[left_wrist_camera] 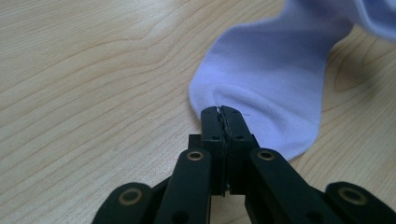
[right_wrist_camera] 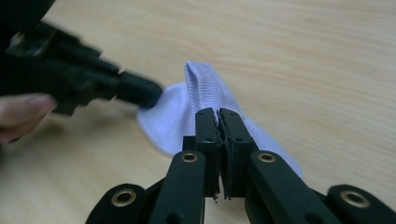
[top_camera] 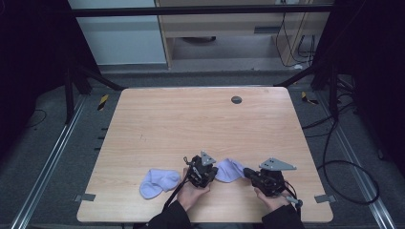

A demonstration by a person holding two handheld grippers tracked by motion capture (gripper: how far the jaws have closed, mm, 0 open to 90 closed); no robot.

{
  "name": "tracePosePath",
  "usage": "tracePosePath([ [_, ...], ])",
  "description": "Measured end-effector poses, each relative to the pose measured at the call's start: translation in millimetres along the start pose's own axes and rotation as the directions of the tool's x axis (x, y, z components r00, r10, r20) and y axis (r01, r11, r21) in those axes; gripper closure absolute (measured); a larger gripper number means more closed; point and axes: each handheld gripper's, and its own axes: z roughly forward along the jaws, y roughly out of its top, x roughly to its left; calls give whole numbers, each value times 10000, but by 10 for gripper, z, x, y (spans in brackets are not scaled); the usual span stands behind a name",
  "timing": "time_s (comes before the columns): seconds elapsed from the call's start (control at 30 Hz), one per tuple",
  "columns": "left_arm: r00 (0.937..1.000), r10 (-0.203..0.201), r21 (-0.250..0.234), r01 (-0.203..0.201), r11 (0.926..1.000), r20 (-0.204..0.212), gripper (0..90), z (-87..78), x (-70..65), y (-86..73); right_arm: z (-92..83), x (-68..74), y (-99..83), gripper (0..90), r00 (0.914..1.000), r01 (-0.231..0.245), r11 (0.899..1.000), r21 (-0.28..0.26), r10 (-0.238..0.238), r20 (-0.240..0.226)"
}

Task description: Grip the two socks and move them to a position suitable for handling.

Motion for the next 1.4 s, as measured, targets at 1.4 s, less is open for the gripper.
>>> tracePosePath([
  [1.4,9985,-541,126,541,9985,-74,810,-12,-15,-29,465,-760,36,769,9860,-267,9887,1477,18,1666],
])
